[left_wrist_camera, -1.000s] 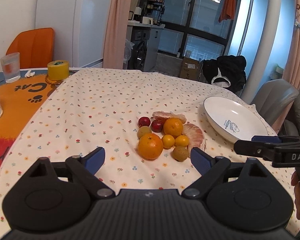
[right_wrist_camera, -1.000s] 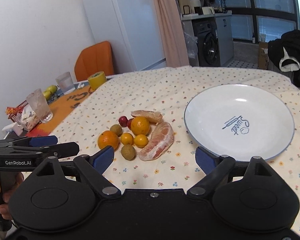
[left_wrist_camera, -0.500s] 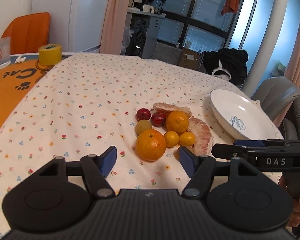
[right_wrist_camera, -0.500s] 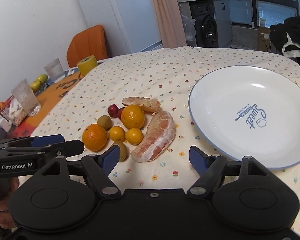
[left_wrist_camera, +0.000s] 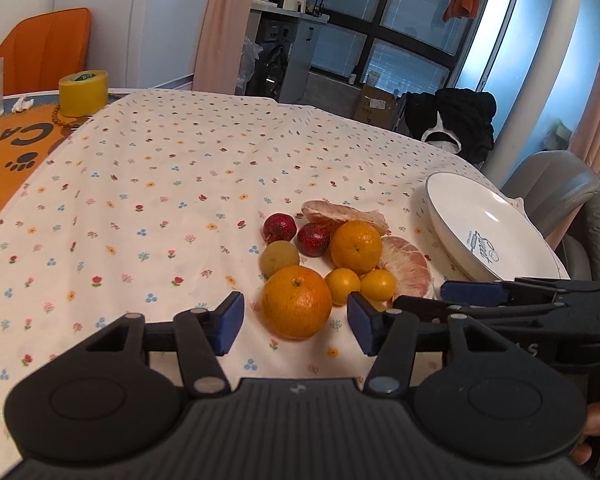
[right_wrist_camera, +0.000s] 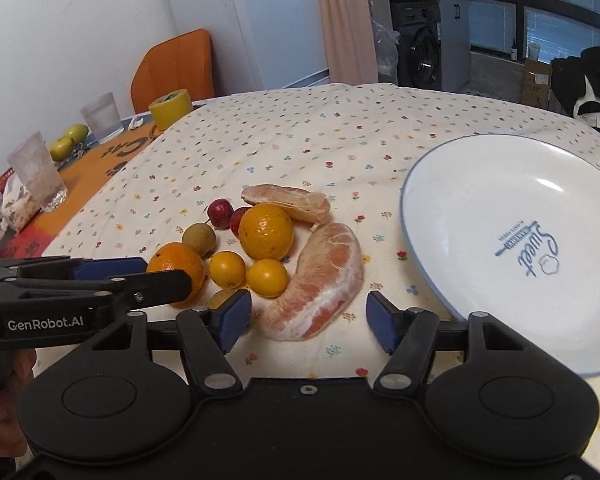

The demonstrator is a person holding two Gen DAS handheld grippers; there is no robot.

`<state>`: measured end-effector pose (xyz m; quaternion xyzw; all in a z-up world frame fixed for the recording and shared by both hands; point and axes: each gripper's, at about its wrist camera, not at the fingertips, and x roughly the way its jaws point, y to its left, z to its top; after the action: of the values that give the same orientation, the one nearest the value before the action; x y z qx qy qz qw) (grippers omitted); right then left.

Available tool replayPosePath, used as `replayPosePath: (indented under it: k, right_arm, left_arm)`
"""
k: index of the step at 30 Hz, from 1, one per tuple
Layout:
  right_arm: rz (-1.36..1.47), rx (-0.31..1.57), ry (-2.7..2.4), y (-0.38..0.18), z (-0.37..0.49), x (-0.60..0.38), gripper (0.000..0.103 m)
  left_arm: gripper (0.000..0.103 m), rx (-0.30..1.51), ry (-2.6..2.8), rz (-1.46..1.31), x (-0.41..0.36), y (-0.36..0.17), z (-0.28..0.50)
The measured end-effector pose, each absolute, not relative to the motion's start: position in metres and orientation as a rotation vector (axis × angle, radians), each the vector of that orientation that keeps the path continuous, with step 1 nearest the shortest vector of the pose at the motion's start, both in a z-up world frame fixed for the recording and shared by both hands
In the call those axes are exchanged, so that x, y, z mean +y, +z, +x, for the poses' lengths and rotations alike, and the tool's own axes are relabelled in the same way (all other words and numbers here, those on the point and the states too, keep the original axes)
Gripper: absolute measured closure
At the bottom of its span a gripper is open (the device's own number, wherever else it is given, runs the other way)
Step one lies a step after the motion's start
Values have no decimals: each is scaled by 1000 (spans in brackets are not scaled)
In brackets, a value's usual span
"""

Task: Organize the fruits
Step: 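Lower the right gripper onto the peeled pomelo segment while the left gripper approaches the large orange, then close the right gripper on the pomelo segment while the left gripper grasps the large orange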

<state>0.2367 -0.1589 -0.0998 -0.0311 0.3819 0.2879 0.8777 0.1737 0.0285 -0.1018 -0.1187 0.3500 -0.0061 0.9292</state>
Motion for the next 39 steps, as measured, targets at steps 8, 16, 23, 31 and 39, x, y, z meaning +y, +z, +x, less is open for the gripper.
replayPosePath:
  k: [8, 16, 23, 31, 39]
  right_arm:
    - [-113, 774, 590, -104, 237, -148, 48]
    - [-133, 761, 590, -104, 231, -154, 59]
    - [-106, 767, 587, -103, 221, -170, 69]
    - [-101, 775, 585, -103, 203, -184, 73]
    - [-106, 798, 579, -101, 200, -185, 66]
  left_arm:
    - [54, 730, -21, -250, 29, -109, 184]
    - [64, 731, -28, -263, 30, -111, 181]
    - [64, 715, -22, -264, 27, -106, 167]
    - [64, 705, -9, -260, 24, -104, 151]
    - [64, 712, -2, -260, 24, -106, 144]
